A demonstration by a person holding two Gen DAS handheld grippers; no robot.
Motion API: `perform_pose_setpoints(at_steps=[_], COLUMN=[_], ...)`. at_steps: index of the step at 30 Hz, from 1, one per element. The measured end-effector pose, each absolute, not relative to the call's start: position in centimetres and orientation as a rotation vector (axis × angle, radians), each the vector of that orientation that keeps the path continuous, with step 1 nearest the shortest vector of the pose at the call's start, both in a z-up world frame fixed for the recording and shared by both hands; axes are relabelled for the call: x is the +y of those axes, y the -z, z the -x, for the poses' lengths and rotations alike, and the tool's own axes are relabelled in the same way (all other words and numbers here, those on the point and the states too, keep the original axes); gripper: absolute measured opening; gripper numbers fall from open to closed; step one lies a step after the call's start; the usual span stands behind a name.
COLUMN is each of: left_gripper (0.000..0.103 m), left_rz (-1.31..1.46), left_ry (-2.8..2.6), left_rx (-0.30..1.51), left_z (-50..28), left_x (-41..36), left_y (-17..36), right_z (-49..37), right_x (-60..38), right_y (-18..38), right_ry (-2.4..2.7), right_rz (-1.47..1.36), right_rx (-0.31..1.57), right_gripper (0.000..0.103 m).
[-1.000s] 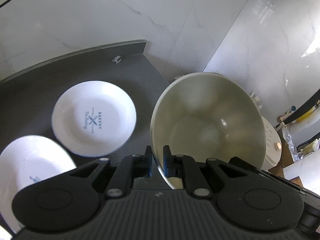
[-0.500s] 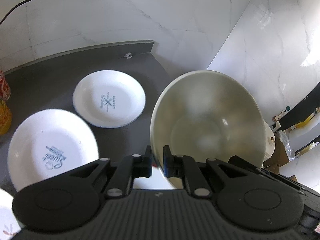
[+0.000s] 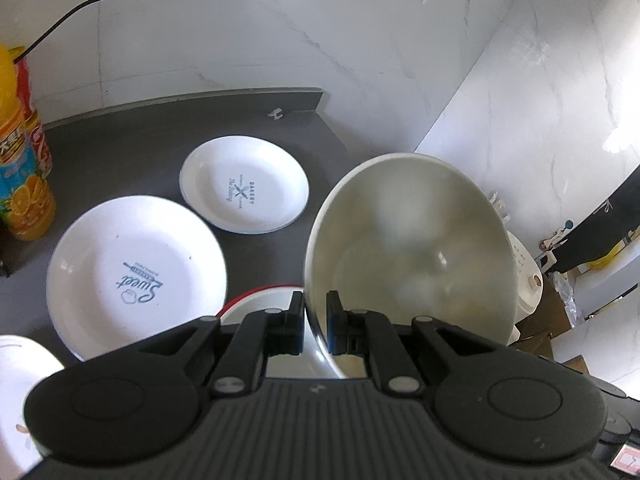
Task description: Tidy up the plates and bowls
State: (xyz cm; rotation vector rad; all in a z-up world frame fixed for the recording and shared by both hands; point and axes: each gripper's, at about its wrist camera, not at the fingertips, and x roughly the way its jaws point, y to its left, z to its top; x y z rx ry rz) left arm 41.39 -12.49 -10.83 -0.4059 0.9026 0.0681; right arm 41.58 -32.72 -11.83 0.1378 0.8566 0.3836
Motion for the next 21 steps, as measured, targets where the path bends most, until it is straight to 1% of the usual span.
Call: perform_pose_setpoints(at_steps=[11, 21], left_gripper=[0.009, 0.009], left_rz=[0.425, 0.447], left_ry=[-0.104, -0.148], left_rx=[0.916, 0.988], left_z=[-39.1, -37.7], left_x=[-11.4, -10.1], left_y=[11.1, 13.0], right_z=[-39.9, -39.2], right_x=[-31.4, -29.9], right_y=[12.4, 13.9], right_ry=[-0.445, -0.495], right_rz=[-0.100, -0.051], right_rx=[0.909, 0.989], right_gripper=[0.019, 0.019])
